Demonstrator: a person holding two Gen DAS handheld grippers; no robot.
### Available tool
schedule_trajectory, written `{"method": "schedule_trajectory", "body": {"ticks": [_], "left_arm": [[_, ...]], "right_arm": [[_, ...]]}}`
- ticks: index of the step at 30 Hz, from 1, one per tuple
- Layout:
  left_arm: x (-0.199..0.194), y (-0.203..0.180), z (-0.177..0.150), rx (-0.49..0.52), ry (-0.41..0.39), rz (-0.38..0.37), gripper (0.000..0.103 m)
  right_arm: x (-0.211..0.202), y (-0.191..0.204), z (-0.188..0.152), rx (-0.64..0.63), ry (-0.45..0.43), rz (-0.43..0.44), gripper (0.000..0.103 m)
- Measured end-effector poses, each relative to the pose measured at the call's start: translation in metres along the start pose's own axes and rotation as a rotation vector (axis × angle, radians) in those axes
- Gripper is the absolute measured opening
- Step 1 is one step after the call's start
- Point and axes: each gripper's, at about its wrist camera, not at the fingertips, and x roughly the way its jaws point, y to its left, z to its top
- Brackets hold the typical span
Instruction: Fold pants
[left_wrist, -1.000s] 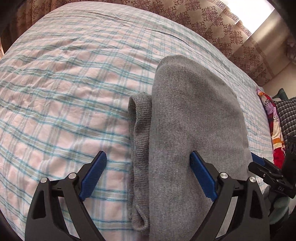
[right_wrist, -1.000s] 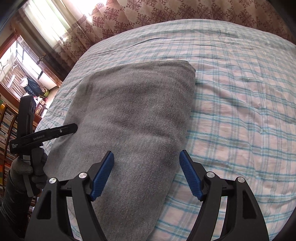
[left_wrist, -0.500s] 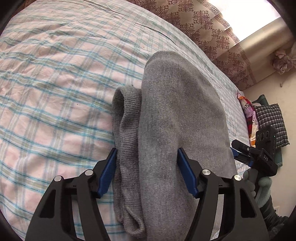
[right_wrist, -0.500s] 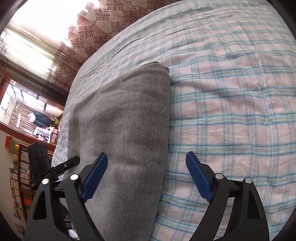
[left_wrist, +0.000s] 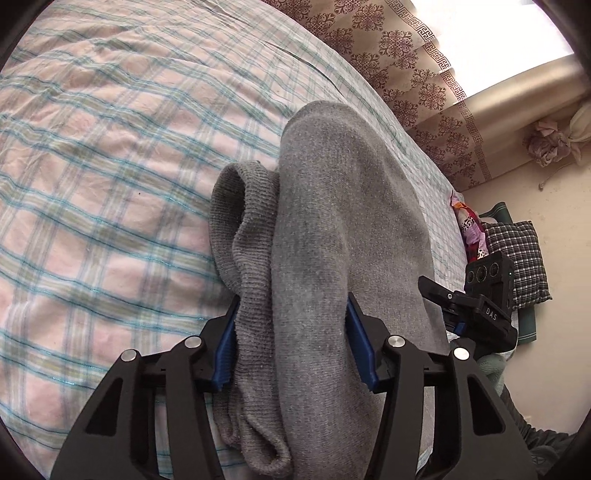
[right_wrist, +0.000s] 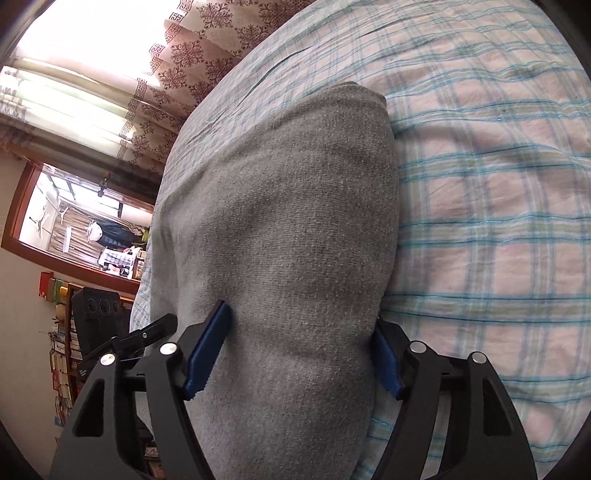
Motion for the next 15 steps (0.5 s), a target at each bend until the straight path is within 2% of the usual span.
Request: {"method": "schedule_trajectory", "body": {"ticks": [1, 4, 9, 15], "left_arm": [[0.000, -0.001, -0.001, -0.003, 0.000, -0.004, 0.050], [-0.003, -0.005, -0.002, -0.002, -0.008, -0.007, 0.044], [-0.009, -0.018, 0.003, -0.001, -0.019, -0.019, 0.039], [-0.011, -0.042, 0.014, 0.027, -0.031, -0.050, 0.037]], "right_arm": [[0.000, -0.001, 0.001, 0.010, 0.008, 0.024, 0.042], [-0.006, 0.006, 0.001, -0.026, 0.000, 0.040, 0.028], [-0.029, 0.038, 0.010, -0.146, -0.052, 0.022, 0.021], [-0.059, 0.062, 0.024, -0.243, -0.123, -0.001, 0.020]]}}
